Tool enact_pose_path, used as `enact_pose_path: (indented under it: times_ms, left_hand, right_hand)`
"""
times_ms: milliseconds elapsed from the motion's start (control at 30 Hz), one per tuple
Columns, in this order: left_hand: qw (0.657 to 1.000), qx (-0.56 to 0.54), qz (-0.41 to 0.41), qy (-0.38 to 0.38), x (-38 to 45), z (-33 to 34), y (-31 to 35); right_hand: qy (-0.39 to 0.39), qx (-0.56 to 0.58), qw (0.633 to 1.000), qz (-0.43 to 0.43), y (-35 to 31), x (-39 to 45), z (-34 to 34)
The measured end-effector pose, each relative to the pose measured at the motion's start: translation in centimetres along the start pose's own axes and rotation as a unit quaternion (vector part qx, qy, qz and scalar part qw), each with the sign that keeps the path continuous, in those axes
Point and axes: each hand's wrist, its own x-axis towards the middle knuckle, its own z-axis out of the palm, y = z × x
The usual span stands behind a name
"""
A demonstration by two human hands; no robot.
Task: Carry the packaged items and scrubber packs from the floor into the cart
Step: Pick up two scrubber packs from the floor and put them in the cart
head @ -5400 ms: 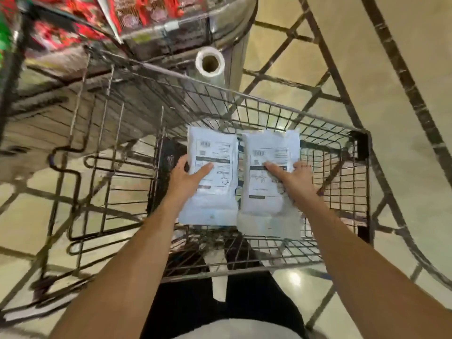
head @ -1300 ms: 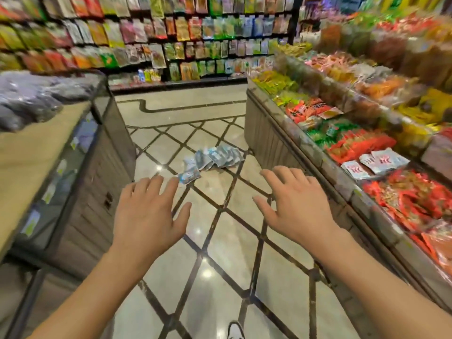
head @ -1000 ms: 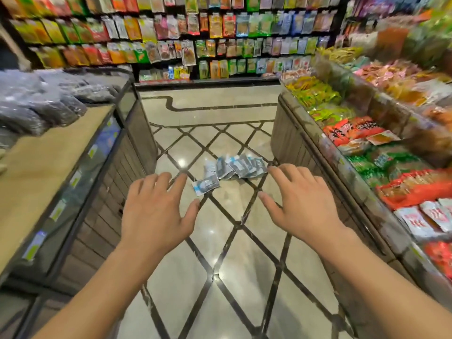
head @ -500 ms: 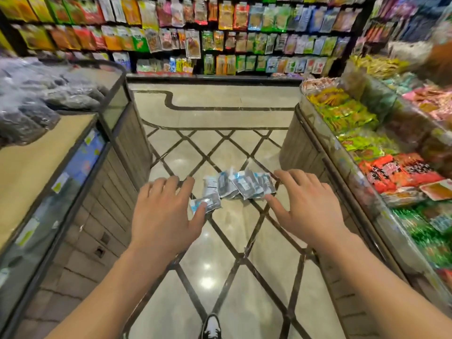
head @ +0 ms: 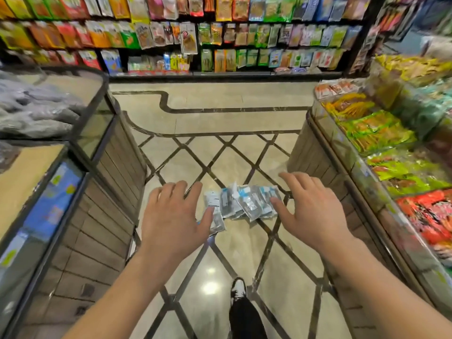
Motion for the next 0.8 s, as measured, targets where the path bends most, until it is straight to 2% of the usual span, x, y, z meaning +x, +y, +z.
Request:
enact_pose_path:
  times_ms: [233,433,600,800]
  left_hand:
    - [0.999,0.021,0.001,-0.038,11.1,5.0,0.1]
    - [1.0,0.016,0.014,-0.013,18.8,9.1,-1.0]
    - [0.998,0.026,-0.006,-0.052,23.6,11.8,-3.0]
    - [0.994,0.034,-0.04,-0.097,28.6,17.0,-7.6]
  right_hand:
    - [-0.023,0.034,0.999,-0.02,2.5,11.6,5.1]
    - [-0.052,0.022,0.997,-0.048,3.8,21.3,9.0]
    - [-0.043,0.025,0.997,-0.063,2.7,27.7,13.3]
    - [-0.082,0.011,0.995,-0.059,0.6,34.0,18.3]
